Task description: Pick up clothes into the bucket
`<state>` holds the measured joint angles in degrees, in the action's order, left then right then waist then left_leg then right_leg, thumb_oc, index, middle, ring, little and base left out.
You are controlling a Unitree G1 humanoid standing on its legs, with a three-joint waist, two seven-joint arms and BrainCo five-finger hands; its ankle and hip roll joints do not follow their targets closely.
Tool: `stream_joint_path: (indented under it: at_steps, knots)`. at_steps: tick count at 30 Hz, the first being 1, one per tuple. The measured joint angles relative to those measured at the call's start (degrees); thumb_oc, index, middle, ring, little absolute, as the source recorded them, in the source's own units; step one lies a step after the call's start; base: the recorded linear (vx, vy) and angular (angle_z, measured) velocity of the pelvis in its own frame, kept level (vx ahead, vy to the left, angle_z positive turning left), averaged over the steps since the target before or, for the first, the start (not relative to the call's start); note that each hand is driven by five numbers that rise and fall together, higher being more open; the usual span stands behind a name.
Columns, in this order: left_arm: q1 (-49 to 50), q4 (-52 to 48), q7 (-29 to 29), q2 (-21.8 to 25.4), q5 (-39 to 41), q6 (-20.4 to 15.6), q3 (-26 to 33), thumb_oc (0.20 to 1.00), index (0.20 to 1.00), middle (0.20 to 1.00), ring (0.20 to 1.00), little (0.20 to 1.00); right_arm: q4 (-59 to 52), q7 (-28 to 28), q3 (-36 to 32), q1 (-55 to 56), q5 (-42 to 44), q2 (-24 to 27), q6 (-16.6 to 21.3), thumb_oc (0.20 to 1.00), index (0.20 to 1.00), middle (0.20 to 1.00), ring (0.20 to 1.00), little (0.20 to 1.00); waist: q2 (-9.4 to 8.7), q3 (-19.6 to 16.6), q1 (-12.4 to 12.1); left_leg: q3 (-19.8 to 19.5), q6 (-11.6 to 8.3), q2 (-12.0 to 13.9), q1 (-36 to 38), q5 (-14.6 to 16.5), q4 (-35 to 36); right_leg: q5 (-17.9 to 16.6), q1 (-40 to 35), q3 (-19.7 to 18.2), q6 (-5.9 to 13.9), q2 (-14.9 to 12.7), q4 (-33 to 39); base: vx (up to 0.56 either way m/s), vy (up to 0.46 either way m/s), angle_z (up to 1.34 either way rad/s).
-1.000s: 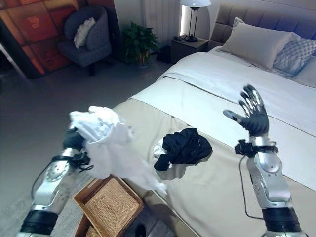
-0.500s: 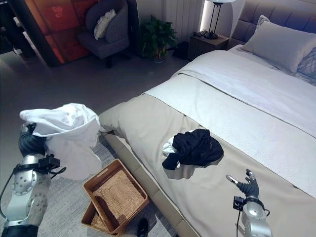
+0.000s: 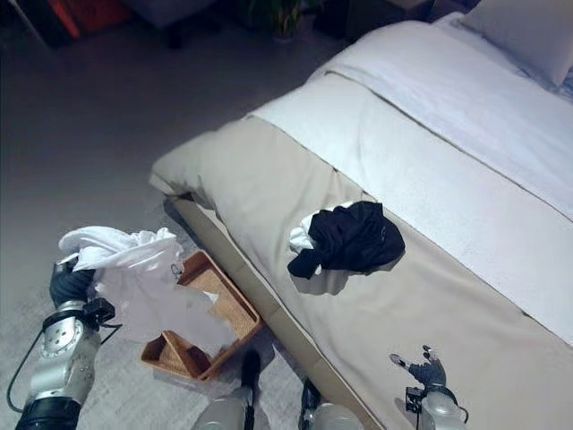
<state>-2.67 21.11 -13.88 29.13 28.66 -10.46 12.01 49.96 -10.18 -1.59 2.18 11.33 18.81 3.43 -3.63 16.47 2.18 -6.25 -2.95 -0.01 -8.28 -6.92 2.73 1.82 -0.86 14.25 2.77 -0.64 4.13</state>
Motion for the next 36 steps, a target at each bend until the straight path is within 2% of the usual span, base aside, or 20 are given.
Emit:
stream_joint_path:
  at_steps: [6,10,13,15,17,18,22,24,28,29,36]
  knots:
    - [-4.65,5.48,-3.11,3.0,-1.83,-0.05,-0.96,0.2,0.2,0.2,0.2,0.2,-0.4,-0.02,0.32,-2.05,0.06,-0.07,1.43,1.0,1.0,1.0,1.0,1.0,-2.6,4.4,0.05,1.25,-0.9,0.46,-3.93,0.71,-2.87,0.01,4.13,-1.52,0.0,0.05,-2.27,-0.09,0.033,-0.13]
    - [-9.26,7.33,-4.93,3.84,-3.2,-0.16,-2.15,0.2,0.2,0.2,0.2,0.2,-2.47,-0.23,0.36,-3.91,0.66,0.08,2.61,1.0,1.0,1.0,1.0,1.0,-2.99,8.13,0.06,1.23,-2.04,0.82,-10.05,1.63,-8.16,0.53,10.13,-1.83,0.03,-0.03,-7.2,-0.12,0.045,-0.07]
    - [-13.19,9.71,-6.25,4.54,-3.19,-0.2,-3.45,0.2,0.2,0.2,0.2,0.2,-3.72,-0.37,0.5,-7.11,1.48,0.1,3.34,1.0,1.0,1.0,1.0,1.0,-3.32,12.09,0.22,1.46,-1.5,0.8,-14.84,3.19,-13.64,2.99,16.14,-2.44,-0.52,-0.55,-15.08,-0.21,0.121,-0.11]
    - [-15.74,10.32,-6.78,5.18,-3.17,-0.35,-4.73,0.2,0.2,0.2,0.2,0.2,-7.22,-0.66,0.56,-7.79,2.94,0.45,4.56,1.0,1.0,1.0,1.0,1.0,-3.48,13.17,0.49,1.61,-0.29,0.07,-22.18,6.21,-21.4,7.04,24.86,-2.95,-1.2,-1.9,-25.9,-0.14,0.11,-0.03]
    - [-17.15,11.3,-7.47,5.26,-3.1,-0.42,-4.88,0.2,0.2,0.2,0.2,0.2,-8.73,-0.83,1.21,-8.04,3.55,0.46,5.13,1.0,1.0,1.0,1.0,1.0,-3.89,13.45,0.97,1.84,0.18,-0.47,-25.97,7.38,-25.69,8.82,29.34,-3.27,-1.32,-3.12,-31.51,-0.04,0.063,-0.02]
    - [-17.56,11.41,-8.16,5.84,-3.08,-0.64,-5.38,0.2,0.2,0.2,0.2,0.2,-10.3,-0.97,1.65,-8.34,4.06,0.72,5.51,1.0,1.0,1.0,1.0,1.0,-3.99,13.63,1.22,2.17,0.95,-0.62,-29.25,9.27,-29.99,10.68,32.78,-3.79,-1.44,-3.66,-36.06,0.01,0.033,-0.09]
    - [-19.27,12.09,-9.2,6.83,-3.03,-1.29,-6.29,0.2,0.2,0.2,0.2,0.2,-12.41,-1.6,2.54,-9.23,5.12,1.96,6.44,1.0,1.0,1.0,1.0,1.0,-4.15,14.17,1.55,2.2,1.1,-0.95,-37.37,12.45,-38.54,13.81,40.62,-4.57,-2.08,-4.38,-44.77,-0.04,0.042,-0.05]
    - [-20.88,12.26,-9.95,7.65,-3.03,-1.31,-6.8,0.2,0.2,0.2,0.2,0.2,-12.6,-1.95,2.54,-9.73,5.16,3.25,6.82,1.0,1.0,1.0,1.0,1.0,-4.13,14.22,1.66,1.95,1.11,-1.33,-41.68,12.5,-40.78,14.26,45.2,-4.58,-2.59,-4.91,-47.69,-0.04,0.021,0.05]
    - [-22.78,13.06,-11.06,7.94,-2.87,-1.31,-6.78,0.2,0.2,0.2,0.2,0.2,-13.03,-2.95,2.59,-9.74,5.23,3.97,7.27,1.0,1.0,1.0,1.0,1.0,-4.27,14.22,1.94,1.5,1.13,-1.72,-44.98,12.46,-41.71,14.33,48.51,-4.35,-2.47,-5.26,-49.15,0.0,0.012,0.05]
    - [-23.48,13.29,-11.36,8.25,-2.73,-1.31,-6.76,1.0,1.0,1.0,1.0,1.0,-13.09,-3.08,2.6,-9.73,5.25,4.4,7.46,1.0,1.0,1.0,1.0,1.0,-4.29,14.2,1.91,1.43,1.13,-1.97,-45.89,12.46,-41.49,14.34,49.55,-4.29,-2.47,-5.52,-49.3,0.0,0.005,0.09]
    - [-26.73,17.32,-13.37,8.5,-0.37,-1.03,-6.88,1.0,1.0,1.0,1.0,1.0,-13.26,-4.87,3.28,-10.77,5.36,4.82,7.52,1.0,1.0,1.0,1.0,1.0,-4.35,14.18,3.08,0.84,1.19,-2.5,-50.44,12.43,-44.18,14.48,53.38,-3.46,-2.64,-6.28,-51.82,0.01,0.015,0.07]
